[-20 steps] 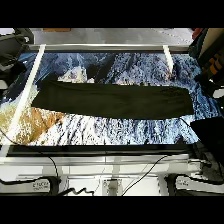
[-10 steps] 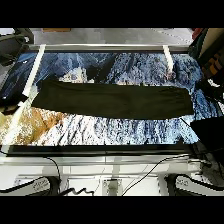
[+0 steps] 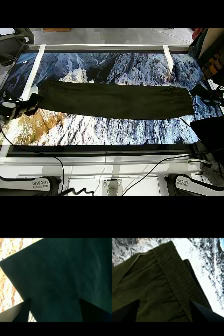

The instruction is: Fold the clothes and pants, and hang the long-sleeved shirts on hangers.

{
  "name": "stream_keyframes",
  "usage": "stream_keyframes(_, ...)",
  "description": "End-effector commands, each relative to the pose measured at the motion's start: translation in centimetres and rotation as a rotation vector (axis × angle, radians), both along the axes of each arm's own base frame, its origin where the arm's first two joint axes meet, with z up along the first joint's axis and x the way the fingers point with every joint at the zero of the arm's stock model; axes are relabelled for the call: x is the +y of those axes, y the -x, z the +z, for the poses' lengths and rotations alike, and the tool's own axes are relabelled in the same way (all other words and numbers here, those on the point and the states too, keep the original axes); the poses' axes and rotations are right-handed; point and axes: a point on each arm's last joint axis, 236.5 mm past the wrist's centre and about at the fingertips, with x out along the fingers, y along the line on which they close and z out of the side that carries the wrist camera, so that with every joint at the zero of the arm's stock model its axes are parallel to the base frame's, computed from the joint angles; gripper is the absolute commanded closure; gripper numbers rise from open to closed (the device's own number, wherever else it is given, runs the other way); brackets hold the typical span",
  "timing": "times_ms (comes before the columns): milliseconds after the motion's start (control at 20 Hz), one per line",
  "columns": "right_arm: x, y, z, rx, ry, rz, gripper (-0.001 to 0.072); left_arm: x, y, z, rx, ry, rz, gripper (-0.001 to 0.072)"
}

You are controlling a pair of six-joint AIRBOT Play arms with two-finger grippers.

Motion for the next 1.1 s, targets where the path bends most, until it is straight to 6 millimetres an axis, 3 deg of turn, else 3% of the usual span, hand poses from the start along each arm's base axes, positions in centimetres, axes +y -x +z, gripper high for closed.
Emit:
stream_keyframes(0, 0.1, 0.1, 0.0, 0.004, 0.0, 0.008, 0.0032, 0.5, -1.0, -1.8, -0.011, -0.034, 0.047, -0.0006)
stream_keyframes(250, 0.9, 0.5, -0.5, 0.028, -0.03, 0.02, 0.0032, 1.0, -1.7, -3.6, -0.004, -0.063, 0.07, -0.0004)
stream_keyframes(500, 0.8, 0.4, -0.4, 0.024, -0.027, 0.019, 0.0032, 0.7, -5.7, -1.2, -0.126, -0.179, 0.095, 0.0011)
stream_keyframes(550, 0.8, 0.4, -0.4, 0.025, -0.028, 0.019, 0.0032, 0.5, -6.4, -1.2, -0.139, -0.193, 0.096, 0.0054)
stream_keyframes(600, 0.9, 0.4, -0.4, 0.027, -0.029, 0.02, 0.0032, 0.3, -6.8, -1.5, -0.141, -0.197, 0.093, 0.0156)
stream_keyframes(750, 0.9, 0.5, -0.5, 0.029, -0.03, 0.021, 0.0032, 0.2, -7.8, -1.4, -0.155, -0.203, 0.089, 0.067)
stream_keyframes(850, 1.0, 0.5, -0.5, 0.032, -0.032, 0.022, 0.0033, 0.5, -8.9, 0.6, -0.195, -0.217, 0.086, 0.0692)
stream_keyframes(950, 1.1, 0.6, -0.5, 0.037, -0.036, 0.024, 0.0049, 0.4, -9.8, 3.8, -0.248, -0.257, 0.055, 0.0692)
stream_keyframes(1000, 1.3, 0.7, -0.5, 0.041, -0.045, 0.027, 0.0169, 0.0, -10.0, 5.7, -0.267, -0.308, 0.003, 0.0692)
stream_keyframes(1050, 1.7, 0.6, -0.4, 0.034, -0.069, 0.027, 0.0364, -0.5, -10.0, 7.6, -0.28, -0.365, -0.061, 0.0693)
